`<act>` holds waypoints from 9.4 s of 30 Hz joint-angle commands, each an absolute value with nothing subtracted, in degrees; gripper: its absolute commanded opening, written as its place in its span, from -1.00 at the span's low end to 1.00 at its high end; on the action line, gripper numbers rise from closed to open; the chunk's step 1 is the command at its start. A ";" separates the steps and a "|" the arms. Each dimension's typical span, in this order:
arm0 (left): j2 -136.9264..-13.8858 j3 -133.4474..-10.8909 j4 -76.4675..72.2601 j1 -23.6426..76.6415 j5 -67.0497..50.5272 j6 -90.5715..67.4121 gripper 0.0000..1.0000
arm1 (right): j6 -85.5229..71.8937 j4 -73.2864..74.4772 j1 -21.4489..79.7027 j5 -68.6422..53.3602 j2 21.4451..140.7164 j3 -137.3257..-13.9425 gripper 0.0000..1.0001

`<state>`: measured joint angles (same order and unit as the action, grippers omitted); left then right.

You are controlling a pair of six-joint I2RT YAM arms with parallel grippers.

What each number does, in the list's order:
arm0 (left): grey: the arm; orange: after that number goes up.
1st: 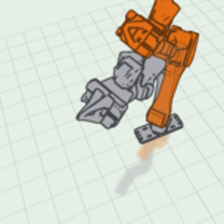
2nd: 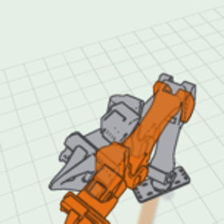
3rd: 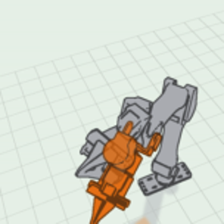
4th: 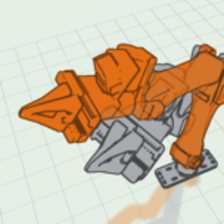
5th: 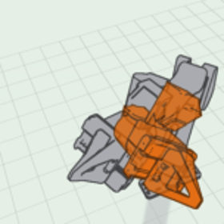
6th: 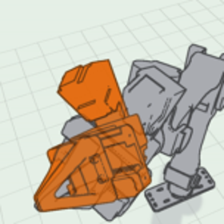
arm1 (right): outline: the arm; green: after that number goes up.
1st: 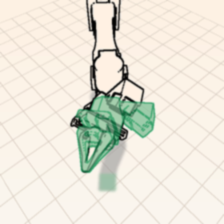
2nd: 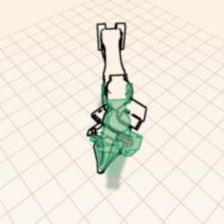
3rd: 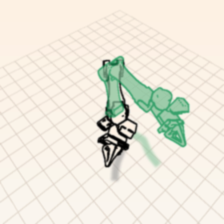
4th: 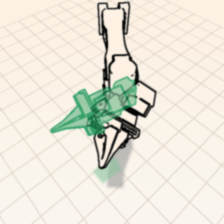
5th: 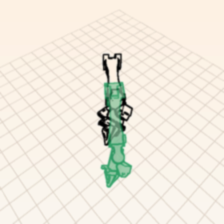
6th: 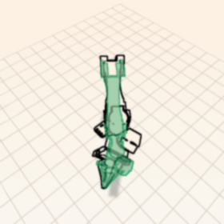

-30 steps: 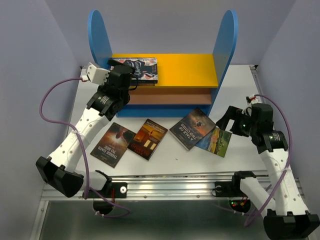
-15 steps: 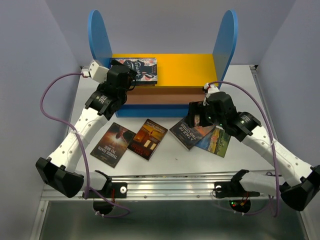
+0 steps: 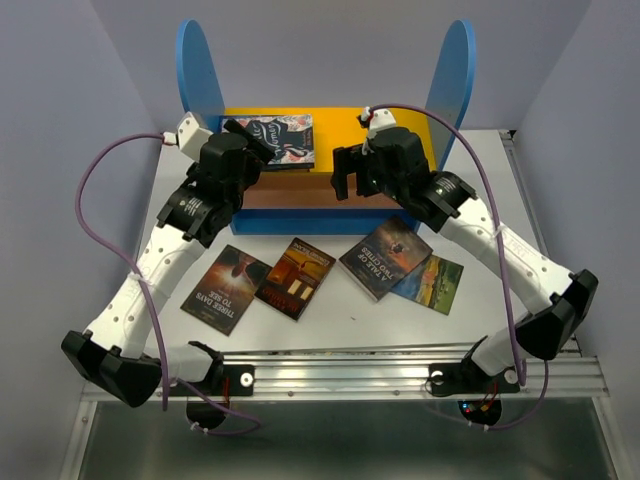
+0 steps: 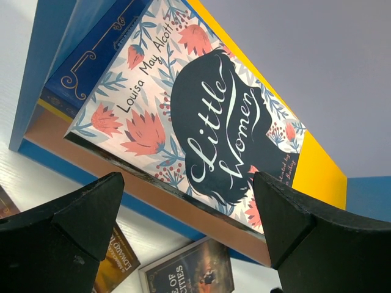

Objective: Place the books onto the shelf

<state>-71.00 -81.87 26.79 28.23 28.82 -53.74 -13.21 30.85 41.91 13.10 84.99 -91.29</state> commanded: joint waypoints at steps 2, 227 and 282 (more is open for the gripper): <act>-70.22 -81.65 24.53 27.34 27.51 -49.75 0.98 | -7.57 28.13 41.84 17.49 90.95 -100.09 0.93; -95.61 -66.27 -7.91 68.11 23.19 -16.53 0.98 | -42.80 5.45 7.73 -28.83 60.55 -36.56 -0.99; -90.90 -68.83 -2.00 75.06 51.16 5.25 -1.00 | -39.64 26.62 8.26 -6.96 56.08 -52.64 1.00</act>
<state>-102.52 -70.52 5.34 75.24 47.48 -2.35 -41.47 21.34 8.34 -17.15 58.33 -48.01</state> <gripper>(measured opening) 0.339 0.993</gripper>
